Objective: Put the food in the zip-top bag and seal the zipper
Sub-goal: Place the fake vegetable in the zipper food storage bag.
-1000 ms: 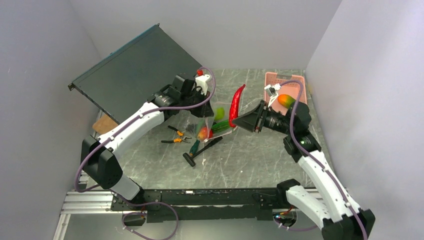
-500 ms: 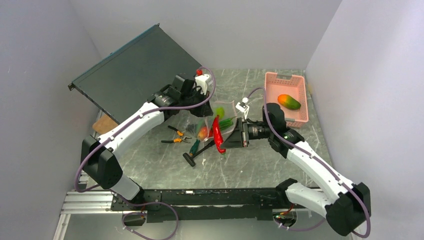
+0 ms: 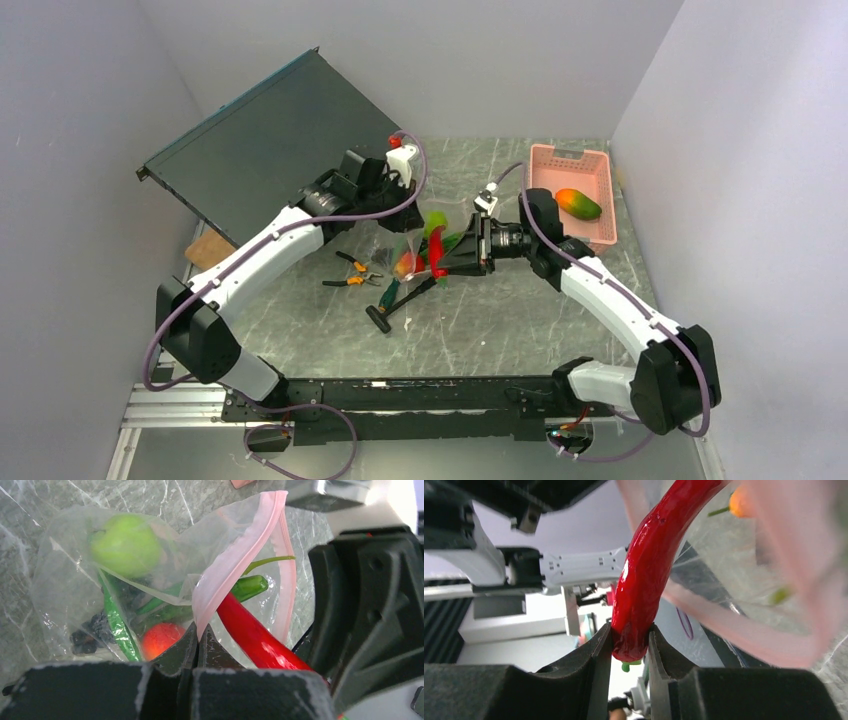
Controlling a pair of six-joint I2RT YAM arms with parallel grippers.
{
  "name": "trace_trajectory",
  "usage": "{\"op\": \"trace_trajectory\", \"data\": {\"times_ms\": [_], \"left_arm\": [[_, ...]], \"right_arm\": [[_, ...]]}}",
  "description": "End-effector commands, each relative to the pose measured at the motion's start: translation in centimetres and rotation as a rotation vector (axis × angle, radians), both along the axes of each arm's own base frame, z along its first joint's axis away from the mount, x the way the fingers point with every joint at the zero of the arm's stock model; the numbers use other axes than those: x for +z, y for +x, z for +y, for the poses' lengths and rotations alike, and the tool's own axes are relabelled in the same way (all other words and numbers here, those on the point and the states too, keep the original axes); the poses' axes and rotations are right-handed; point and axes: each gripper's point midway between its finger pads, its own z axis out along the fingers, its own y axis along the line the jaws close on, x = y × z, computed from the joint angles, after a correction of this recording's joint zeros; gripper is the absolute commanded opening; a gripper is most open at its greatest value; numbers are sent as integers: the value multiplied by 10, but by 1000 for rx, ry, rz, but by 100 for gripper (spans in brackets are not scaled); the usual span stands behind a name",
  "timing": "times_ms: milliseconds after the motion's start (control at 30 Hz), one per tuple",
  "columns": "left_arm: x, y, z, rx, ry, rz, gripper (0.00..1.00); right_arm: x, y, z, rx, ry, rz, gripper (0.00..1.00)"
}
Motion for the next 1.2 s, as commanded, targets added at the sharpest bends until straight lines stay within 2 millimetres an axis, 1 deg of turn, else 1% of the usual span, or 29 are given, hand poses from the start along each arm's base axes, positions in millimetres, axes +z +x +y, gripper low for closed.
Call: {"op": "trace_trajectory", "data": {"times_ms": [0, 33, 67, 167, 233, 267, 300, 400, 467, 567, 633, 733, 867, 900, 1000, 1033, 1067, 1167], "left_arm": [[30, -2, -6, -16, -47, -87, 0], [31, -4, -7, -20, -46, -90, 0], [31, -5, -8, -23, -46, -91, 0], [31, -8, -11, -32, -43, -96, 0], [32, -9, -11, -33, -39, -102, 0], [32, -10, -12, -34, -36, -106, 0], [33, -10, -12, -34, -34, -109, 0], [35, -11, -11, -36, -34, -115, 0], [37, -12, -11, -37, -35, -119, 0], [39, -12, -9, -31, -34, -129, 0], [40, -11, -8, -28, -33, -132, 0], [39, -11, -8, -25, -30, -130, 0], [39, -10, -7, -21, -26, -134, 0], [38, -10, -7, -20, -23, -135, 0], [38, -8, -6, -12, -18, -141, 0], [38, -9, -5, -13, -16, -142, 0], [38, -8, -5, -11, -16, -143, 0], [39, -9, -6, -12, -18, -144, 0]], "right_arm": [[19, 33, 1, -116, 41, 43, 3], [17, 39, 2, -135, 36, 53, 4], [20, 46, 3, -150, 47, 39, 6], [19, 64, 9, -175, 49, 45, 14], [16, 73, 11, -189, 44, 42, 22], [14, 76, 12, -198, 33, 41, 27], [13, 79, 13, -205, 27, 34, 33], [12, 82, 16, -211, 11, 18, 46], [11, 83, 16, -211, -1, 4, 54], [13, 81, 14, -225, -31, -33, 61], [14, 79, 10, -231, -53, -70, 63], [14, 77, 3, -249, -109, -116, 64], [13, 74, -11, -273, -217, -178, 64], [15, 73, -15, -283, -241, -205, 64], [26, 75, -33, -332, -334, -310, 64], [29, 78, -43, -369, -379, -352, 64], [36, 82, -51, -399, -417, -394, 64], [45, 90, -74, -467, -536, -486, 64]]}}
